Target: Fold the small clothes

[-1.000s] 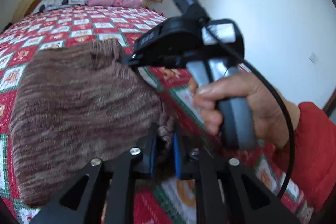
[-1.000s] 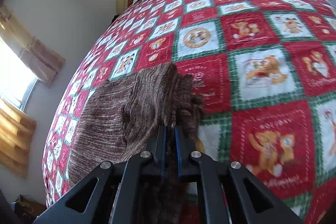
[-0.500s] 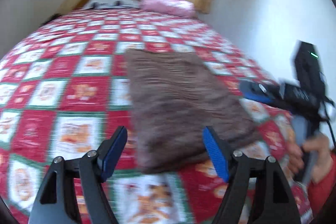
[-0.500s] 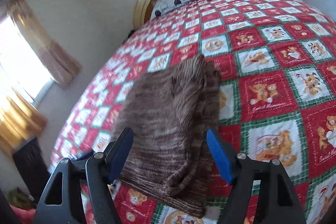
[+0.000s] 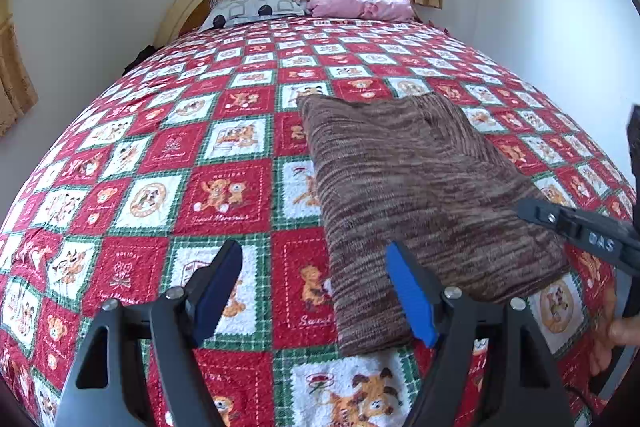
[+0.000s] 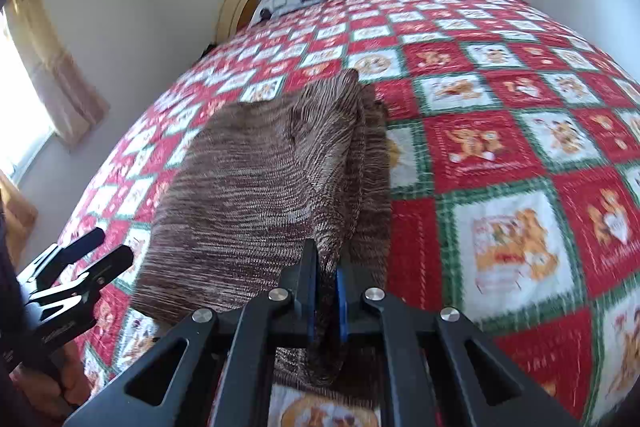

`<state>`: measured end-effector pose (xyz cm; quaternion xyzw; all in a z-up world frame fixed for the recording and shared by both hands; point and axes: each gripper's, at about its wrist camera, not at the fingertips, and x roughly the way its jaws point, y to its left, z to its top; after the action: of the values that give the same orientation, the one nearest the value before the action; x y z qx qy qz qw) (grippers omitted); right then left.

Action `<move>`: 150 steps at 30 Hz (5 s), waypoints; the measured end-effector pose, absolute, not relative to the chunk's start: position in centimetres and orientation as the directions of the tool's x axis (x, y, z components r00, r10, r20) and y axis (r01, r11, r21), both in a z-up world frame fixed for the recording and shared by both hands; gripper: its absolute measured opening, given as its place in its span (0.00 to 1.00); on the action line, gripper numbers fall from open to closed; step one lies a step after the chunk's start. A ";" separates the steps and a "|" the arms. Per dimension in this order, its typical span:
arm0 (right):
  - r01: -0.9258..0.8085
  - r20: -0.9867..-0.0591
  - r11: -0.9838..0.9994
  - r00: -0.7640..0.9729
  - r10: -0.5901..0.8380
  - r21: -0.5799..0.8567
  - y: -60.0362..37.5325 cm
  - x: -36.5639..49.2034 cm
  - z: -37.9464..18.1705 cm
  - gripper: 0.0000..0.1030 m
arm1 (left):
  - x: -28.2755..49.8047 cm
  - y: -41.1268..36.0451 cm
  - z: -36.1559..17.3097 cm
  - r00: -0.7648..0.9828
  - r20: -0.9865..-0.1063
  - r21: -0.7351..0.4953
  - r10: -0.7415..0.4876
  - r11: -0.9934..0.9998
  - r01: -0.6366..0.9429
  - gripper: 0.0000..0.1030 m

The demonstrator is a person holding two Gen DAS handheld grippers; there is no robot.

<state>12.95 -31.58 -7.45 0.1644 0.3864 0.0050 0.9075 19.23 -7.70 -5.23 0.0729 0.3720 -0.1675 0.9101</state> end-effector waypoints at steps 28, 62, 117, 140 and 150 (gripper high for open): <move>0.051 -0.765 0.998 0.641 -0.065 -0.042 -29.2 28.2 -5.5 0.29 | 30.4 -11.7 -6.2 0.658 -0.723 -0.049 -0.211 0.965 0.256 0.75; 0.123 -0.739 0.961 0.666 0.106 0.248 -31.8 14.8 -9.0 0.39 | 23.8 -12.1 -7.5 0.642 -0.745 0.022 -0.181 0.955 0.295 1.00; 0.060 -0.762 0.967 0.629 0.155 0.246 -33.9 25.8 -9.8 0.65 | 30.4 -13.1 -10.6 0.536 -0.789 -0.174 -0.300 0.946 0.273 1.00; 0.021 -0.706 0.974 0.692 0.149 0.226 -32.8 24.6 -10.0 0.34 | 29.3 -15.4 -10.0 0.580 -0.748 -0.116 -0.323 0.924 0.364 0.62; 0.030 -0.700 0.998 0.714 0.012 0.047 -30.2 24.0 -8.3 0.19 | 28.1 -16.6 -9.1 0.637 -0.733 -0.001 -0.237 0.937 0.348 0.35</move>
<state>23.98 -30.22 -8.31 0.0276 0.3784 -0.0049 0.9252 28.10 -16.62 -9.08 0.0702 0.3940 -0.1623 0.9020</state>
